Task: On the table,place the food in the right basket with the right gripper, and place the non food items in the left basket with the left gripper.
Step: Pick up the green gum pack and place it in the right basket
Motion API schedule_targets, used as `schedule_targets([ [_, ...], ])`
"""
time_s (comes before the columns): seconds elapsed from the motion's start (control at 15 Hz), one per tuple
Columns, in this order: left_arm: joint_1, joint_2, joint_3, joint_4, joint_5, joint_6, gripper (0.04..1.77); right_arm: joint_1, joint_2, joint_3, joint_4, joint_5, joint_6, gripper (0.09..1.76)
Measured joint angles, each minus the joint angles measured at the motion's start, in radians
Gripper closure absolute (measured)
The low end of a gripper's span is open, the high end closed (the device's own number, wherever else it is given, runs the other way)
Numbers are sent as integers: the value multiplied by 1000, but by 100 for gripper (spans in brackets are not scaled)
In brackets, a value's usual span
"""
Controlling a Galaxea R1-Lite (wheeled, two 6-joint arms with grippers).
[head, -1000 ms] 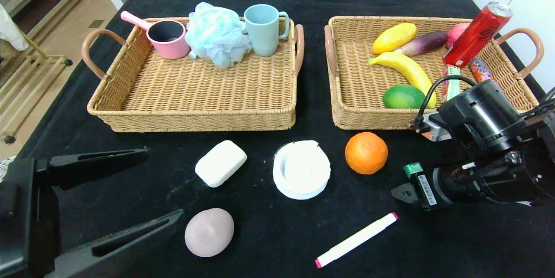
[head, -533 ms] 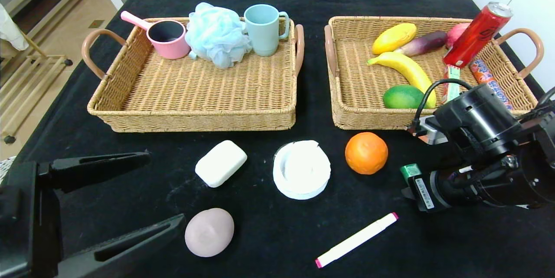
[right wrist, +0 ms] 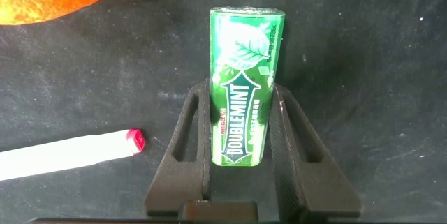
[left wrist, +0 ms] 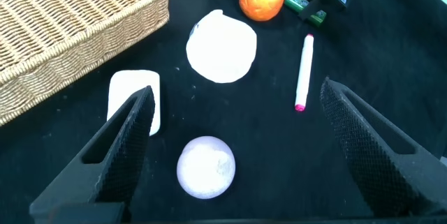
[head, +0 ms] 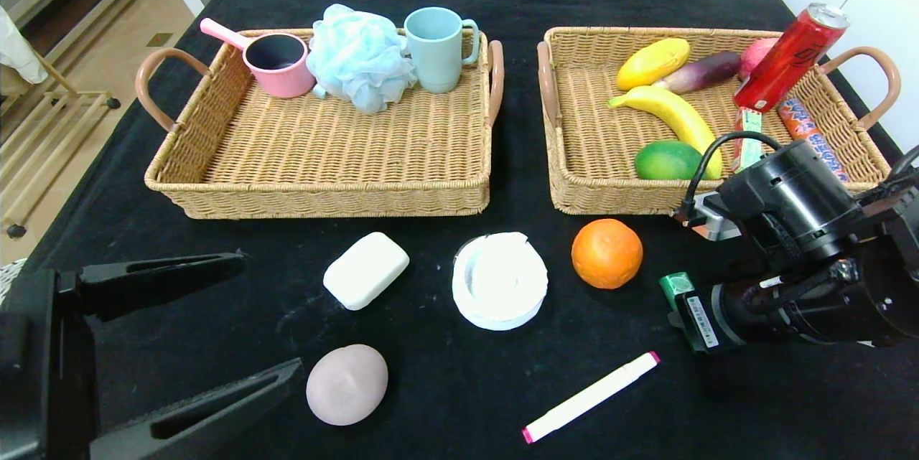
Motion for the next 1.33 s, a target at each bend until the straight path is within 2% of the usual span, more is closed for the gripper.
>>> schedule_targets([
  [0.47, -1, 0, 6, -2, -2, 4, 9, 1, -14, 3, 8, -2, -1, 129],
  [0.93, -1, 0, 10, -1, -1, 8, 9, 44, -102, -16, 18, -6, -3, 129],
  [1.13, -1, 0, 10, -1, -1, 8, 9, 47, -124, -61, 33, -9, -10, 129],
  [1.33, -1, 0, 11, -1, -1, 9, 9, 37, -129, -161, 103, -9, -20, 129],
])
